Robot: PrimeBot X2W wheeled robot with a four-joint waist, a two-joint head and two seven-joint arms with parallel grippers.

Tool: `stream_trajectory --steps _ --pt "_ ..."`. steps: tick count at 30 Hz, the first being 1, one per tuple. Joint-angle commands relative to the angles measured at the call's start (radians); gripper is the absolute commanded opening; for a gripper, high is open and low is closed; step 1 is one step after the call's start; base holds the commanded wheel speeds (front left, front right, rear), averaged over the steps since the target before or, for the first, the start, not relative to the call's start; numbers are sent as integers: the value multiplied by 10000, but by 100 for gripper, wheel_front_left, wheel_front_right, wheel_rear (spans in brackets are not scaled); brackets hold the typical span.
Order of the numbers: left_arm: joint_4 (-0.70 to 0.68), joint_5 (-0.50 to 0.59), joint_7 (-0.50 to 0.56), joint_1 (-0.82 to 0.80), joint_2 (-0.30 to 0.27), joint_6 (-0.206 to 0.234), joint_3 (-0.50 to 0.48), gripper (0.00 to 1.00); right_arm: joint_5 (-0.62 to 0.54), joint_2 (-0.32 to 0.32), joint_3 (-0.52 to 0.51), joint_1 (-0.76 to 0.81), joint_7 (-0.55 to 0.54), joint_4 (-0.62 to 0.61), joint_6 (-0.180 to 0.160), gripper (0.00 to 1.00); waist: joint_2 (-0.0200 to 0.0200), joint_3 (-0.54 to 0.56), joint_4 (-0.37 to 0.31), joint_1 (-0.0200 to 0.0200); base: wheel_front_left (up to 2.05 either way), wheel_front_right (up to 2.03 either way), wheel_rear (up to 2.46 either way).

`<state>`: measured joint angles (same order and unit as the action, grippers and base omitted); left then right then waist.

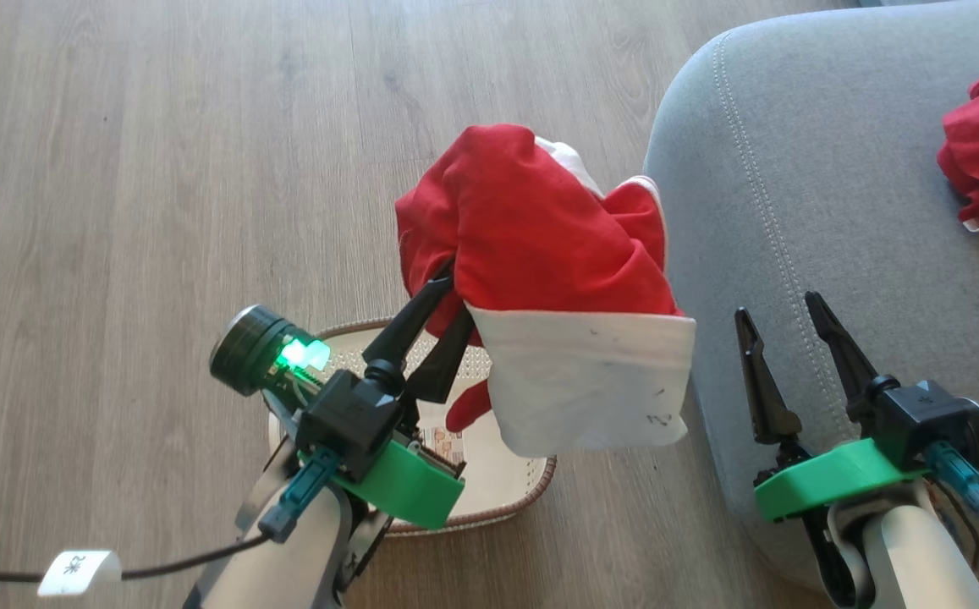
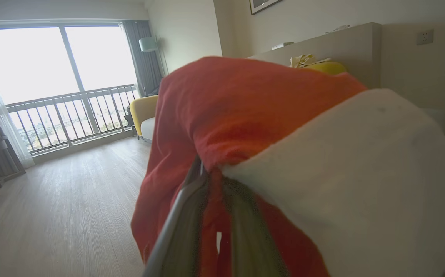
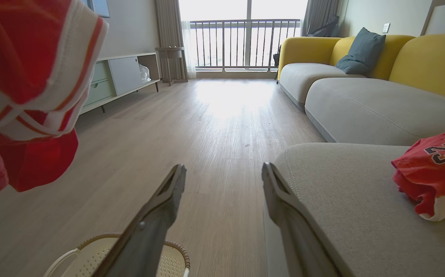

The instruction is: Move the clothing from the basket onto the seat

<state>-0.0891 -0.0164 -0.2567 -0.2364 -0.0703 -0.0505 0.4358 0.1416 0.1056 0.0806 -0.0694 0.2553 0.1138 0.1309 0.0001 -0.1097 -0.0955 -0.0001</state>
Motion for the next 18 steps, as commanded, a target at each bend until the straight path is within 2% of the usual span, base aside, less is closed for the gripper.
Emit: stream_trajectory --steps 1,13,18 --pt "-333 -17 -51 -380 73 35 -308 0 -74 131 158 -241 65 -335 -2 100 -1 -11 6 1 0 0 0" --pt "-312 27 -51 -420 59 72 -501 0 -26 217 167 -303 65 -399 -2 100 -1 -42 -60 1 0 0 0" --pt "-158 19 -51 -454 22 145 -713 0 386 750 1205 -283 65 -845 -2 100 -1 -101 -95 1 0 0 0"
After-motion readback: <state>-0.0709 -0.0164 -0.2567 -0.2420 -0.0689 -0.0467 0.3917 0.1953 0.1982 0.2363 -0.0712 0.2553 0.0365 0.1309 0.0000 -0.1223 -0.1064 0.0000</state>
